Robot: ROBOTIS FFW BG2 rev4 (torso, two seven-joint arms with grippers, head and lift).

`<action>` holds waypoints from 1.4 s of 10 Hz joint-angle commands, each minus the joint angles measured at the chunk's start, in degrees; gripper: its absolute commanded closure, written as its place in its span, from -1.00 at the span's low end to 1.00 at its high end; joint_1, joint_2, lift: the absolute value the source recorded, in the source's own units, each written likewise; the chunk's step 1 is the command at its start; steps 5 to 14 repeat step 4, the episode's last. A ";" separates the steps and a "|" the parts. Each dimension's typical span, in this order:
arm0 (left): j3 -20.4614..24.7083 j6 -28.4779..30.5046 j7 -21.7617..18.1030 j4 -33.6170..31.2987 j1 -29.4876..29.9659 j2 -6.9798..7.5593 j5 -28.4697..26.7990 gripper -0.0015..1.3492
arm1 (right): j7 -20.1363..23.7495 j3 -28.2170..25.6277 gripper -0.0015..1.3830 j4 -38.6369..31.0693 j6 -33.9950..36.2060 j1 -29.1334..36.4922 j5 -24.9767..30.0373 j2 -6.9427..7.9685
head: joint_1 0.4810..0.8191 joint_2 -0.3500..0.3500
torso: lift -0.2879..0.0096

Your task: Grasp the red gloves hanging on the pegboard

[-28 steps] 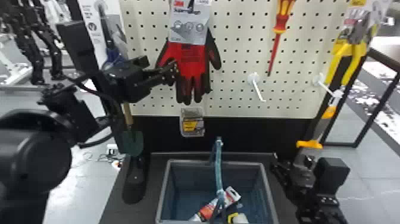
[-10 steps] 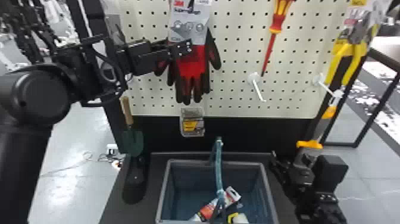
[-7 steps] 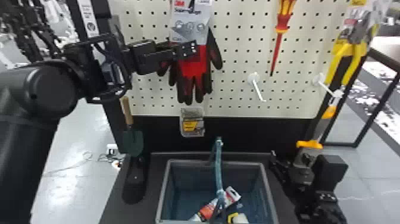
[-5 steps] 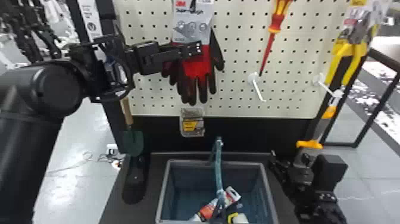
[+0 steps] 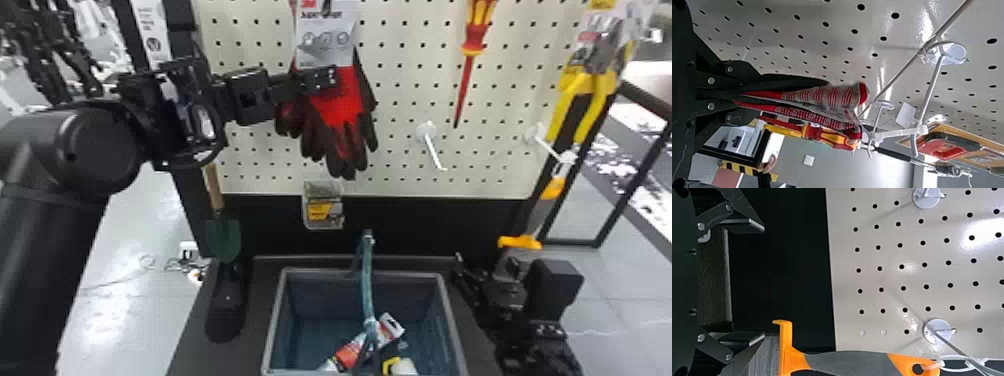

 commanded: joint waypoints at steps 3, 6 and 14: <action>0.04 -0.26 0.00 0.39 0.36 -0.09 0.71 0.81 | 0.00 0.00 -0.53 0.00 0.00 0.09 0.09 0.00 | -0.60 0.00 | 0.26; 0.04 -0.26 0.00 0.39 0.36 -0.09 0.80 0.81 | 0.00 0.00 -0.53 0.00 0.00 0.09 0.09 0.00 | -0.60 0.00 | 0.26; 0.04 -0.26 0.00 0.39 0.36 -0.09 0.80 0.81 | 0.00 0.00 -0.53 0.00 0.00 0.09 0.09 0.00 | -0.60 0.00 | 0.26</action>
